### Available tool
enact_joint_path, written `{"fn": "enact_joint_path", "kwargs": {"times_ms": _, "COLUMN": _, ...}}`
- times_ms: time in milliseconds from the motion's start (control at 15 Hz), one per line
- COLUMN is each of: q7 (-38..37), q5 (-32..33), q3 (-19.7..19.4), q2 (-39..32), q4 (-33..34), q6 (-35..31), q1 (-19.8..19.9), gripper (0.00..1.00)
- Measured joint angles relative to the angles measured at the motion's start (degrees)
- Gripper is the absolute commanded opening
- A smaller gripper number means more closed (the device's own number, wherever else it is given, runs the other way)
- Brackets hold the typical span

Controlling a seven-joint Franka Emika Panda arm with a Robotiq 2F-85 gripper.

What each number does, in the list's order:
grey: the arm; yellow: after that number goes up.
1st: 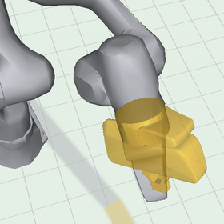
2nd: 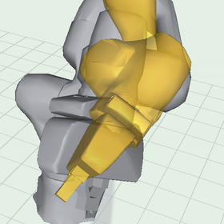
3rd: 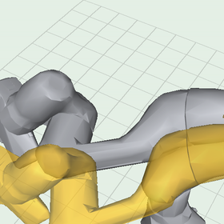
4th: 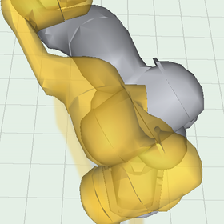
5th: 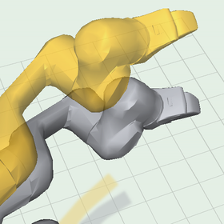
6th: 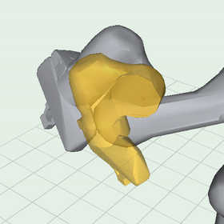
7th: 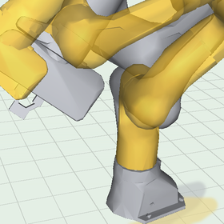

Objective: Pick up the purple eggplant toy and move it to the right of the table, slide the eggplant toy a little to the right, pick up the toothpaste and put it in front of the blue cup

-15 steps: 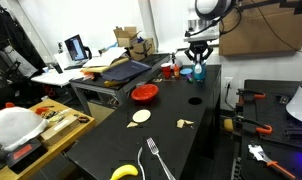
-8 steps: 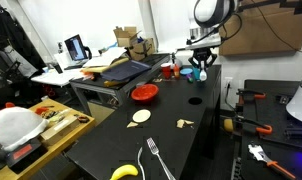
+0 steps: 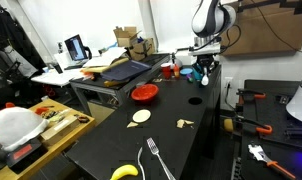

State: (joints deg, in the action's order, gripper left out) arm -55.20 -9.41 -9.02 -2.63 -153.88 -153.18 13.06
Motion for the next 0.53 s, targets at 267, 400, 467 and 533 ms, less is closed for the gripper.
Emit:
{"fn": "enact_joint_path", "kwargs": {"times_ms": 267, "q7": 5.64, "q5": -5.29, "q3": -2.19, "q2": -3.4, "q4": 3.03, "q6": -0.22, "q1": 0.14, "gripper": 0.04}}
{"fn": "enact_joint_path", "kwargs": {"times_ms": 400, "q7": 8.37, "q5": -7.85, "q3": -2.76, "q2": -5.23, "q4": 4.47, "q6": -0.22, "q1": 0.23, "gripper": 0.04}}
{"fn": "enact_joint_path", "kwargs": {"times_ms": 467, "q7": 9.88, "q5": -9.11, "q3": -2.87, "q2": -6.15, "q4": 5.11, "q6": -0.23, "q1": 0.41, "gripper": 0.04}}
{"fn": "enact_joint_path", "kwargs": {"times_ms": 533, "q7": 11.3, "q5": -10.3, "q3": -2.92, "q2": -7.05, "q4": 5.7, "q6": -0.23, "q1": 0.67, "gripper": 0.04}}
